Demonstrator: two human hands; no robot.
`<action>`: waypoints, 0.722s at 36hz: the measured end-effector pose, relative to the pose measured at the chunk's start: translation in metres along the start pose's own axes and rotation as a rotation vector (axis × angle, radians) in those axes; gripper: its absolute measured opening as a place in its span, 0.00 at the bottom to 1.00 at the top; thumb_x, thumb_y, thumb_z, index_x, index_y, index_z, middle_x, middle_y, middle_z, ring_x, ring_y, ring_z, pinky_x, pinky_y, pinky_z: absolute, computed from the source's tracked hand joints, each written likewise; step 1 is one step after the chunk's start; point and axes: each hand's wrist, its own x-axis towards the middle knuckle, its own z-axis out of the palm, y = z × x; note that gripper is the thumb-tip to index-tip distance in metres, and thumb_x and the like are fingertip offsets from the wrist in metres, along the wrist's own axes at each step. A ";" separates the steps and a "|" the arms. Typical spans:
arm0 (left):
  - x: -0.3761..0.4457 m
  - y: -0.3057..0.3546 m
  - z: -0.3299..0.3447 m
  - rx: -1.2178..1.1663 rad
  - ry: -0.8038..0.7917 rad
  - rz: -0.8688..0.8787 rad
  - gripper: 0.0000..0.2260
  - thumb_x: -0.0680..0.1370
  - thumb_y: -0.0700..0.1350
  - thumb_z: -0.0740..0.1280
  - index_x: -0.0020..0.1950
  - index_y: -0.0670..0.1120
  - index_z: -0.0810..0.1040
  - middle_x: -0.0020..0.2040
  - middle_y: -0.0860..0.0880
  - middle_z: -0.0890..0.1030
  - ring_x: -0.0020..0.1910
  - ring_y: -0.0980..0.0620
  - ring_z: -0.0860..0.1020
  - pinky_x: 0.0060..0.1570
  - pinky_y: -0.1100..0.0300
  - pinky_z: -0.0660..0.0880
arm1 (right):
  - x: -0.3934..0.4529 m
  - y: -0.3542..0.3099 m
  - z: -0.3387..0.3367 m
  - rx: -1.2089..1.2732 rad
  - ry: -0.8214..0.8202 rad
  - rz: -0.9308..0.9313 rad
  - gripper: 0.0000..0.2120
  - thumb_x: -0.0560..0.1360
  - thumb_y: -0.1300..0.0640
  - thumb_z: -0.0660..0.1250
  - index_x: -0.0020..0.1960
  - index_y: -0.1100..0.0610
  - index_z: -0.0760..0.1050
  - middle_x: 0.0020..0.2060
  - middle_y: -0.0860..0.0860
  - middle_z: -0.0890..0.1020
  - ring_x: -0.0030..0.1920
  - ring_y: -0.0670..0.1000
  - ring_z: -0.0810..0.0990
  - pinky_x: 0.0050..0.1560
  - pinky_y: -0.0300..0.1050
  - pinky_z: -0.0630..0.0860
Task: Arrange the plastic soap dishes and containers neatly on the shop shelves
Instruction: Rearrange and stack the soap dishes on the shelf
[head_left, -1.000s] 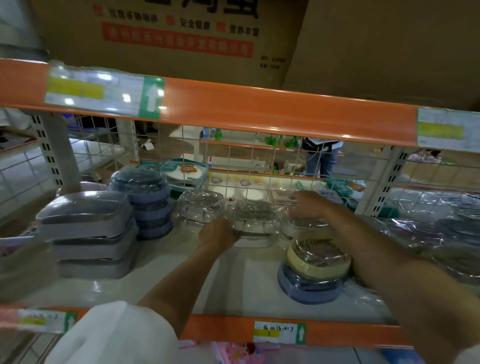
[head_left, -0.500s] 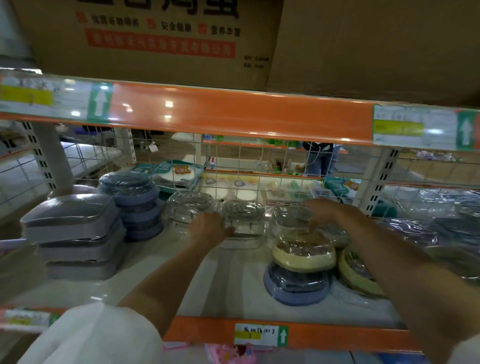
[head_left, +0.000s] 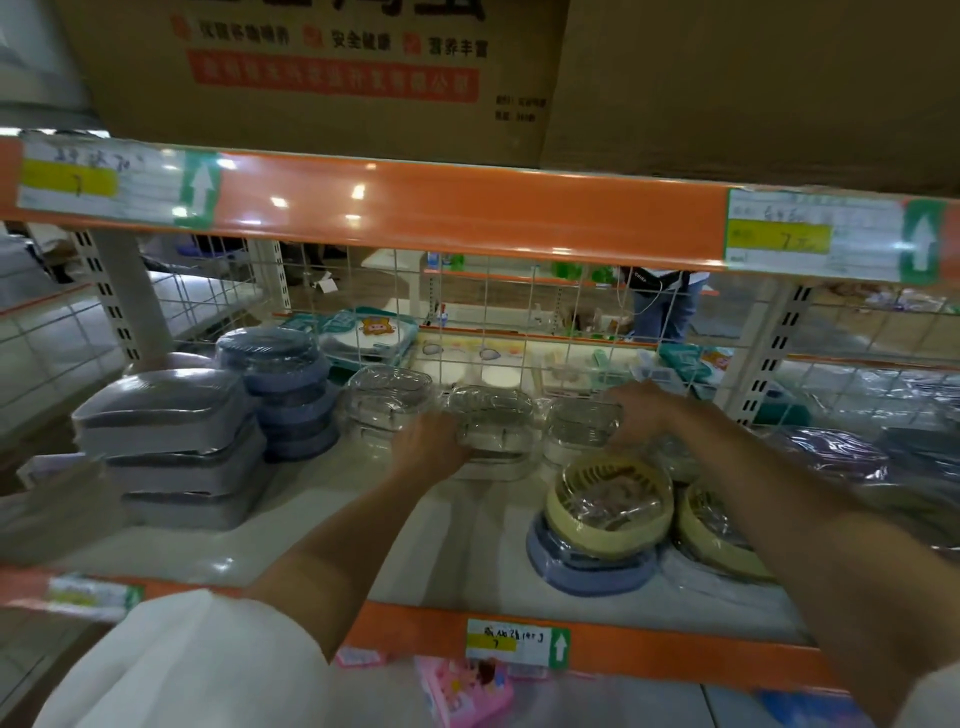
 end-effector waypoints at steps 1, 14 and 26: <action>0.000 -0.001 -0.001 -0.001 0.004 -0.012 0.13 0.76 0.51 0.67 0.55 0.44 0.79 0.51 0.44 0.79 0.51 0.44 0.79 0.48 0.53 0.77 | -0.001 0.001 -0.001 -0.008 0.009 0.012 0.37 0.71 0.45 0.73 0.73 0.57 0.63 0.71 0.58 0.68 0.68 0.58 0.69 0.68 0.50 0.68; 0.002 -0.017 -0.014 -0.017 -0.005 -0.054 0.09 0.76 0.46 0.66 0.51 0.42 0.79 0.50 0.43 0.81 0.50 0.44 0.80 0.47 0.53 0.76 | -0.013 -0.007 -0.032 0.187 0.259 0.041 0.44 0.69 0.41 0.73 0.74 0.62 0.61 0.74 0.63 0.55 0.75 0.61 0.53 0.71 0.54 0.62; 0.008 -0.018 -0.018 -0.164 -0.043 -0.072 0.31 0.77 0.47 0.66 0.75 0.44 0.55 0.63 0.40 0.75 0.59 0.39 0.76 0.56 0.50 0.73 | -0.022 -0.015 -0.045 0.129 0.265 0.096 0.44 0.71 0.43 0.72 0.76 0.62 0.57 0.76 0.63 0.51 0.76 0.61 0.51 0.72 0.51 0.58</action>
